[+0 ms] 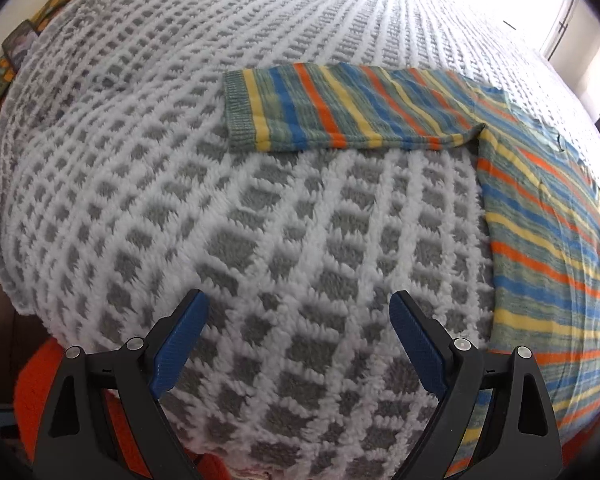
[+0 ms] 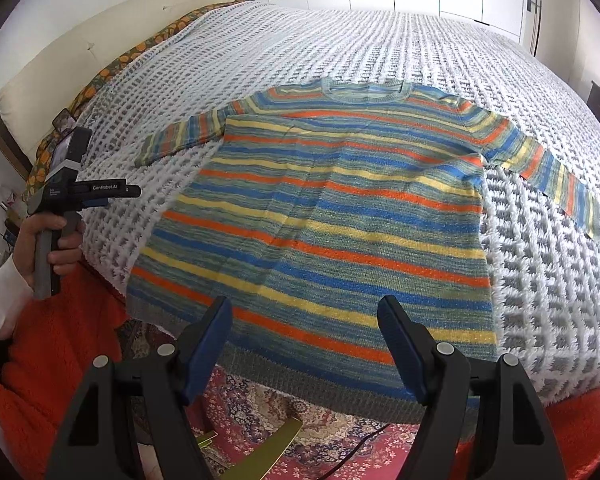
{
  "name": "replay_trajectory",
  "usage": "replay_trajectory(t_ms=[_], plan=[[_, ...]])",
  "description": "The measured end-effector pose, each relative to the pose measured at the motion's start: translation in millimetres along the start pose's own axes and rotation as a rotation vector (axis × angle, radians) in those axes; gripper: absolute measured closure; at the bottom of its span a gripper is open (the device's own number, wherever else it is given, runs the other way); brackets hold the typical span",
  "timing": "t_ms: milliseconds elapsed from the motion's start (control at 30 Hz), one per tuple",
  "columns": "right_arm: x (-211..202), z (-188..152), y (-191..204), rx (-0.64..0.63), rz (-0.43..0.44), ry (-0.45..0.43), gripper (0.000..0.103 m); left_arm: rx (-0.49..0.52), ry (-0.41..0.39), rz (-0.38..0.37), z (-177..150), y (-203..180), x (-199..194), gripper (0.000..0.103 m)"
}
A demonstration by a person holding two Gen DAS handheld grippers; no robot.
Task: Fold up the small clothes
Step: 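Open the left gripper and lay the sleeve flat on the bed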
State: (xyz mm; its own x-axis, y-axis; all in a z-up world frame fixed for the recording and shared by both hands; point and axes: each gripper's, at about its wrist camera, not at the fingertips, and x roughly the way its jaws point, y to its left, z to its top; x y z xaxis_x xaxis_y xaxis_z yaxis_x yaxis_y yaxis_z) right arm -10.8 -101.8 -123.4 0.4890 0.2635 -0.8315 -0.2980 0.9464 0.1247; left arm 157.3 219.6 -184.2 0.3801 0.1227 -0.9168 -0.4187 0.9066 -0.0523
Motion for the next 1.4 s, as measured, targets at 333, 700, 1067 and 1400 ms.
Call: replay_trajectory(t_ms=[333,700,1067,1400], plan=[[-33,8,-53,0.074,-0.261,-0.187,0.028,0.087,-0.043,0.003,-34,-15,-5,0.007],[-29,-22,-112,0.327,-0.256,-0.153,0.024,0.053,-0.016,-0.005,-38,-10,4,0.003],[-14,-20,-87,0.214,-0.244,-0.116,0.024,0.055,-0.01,0.001,-39,-10,7,0.002],[-12,-19,-84,0.202,-0.245,-0.108,0.024,0.056,-0.011,0.002,-39,-10,7,0.001]])
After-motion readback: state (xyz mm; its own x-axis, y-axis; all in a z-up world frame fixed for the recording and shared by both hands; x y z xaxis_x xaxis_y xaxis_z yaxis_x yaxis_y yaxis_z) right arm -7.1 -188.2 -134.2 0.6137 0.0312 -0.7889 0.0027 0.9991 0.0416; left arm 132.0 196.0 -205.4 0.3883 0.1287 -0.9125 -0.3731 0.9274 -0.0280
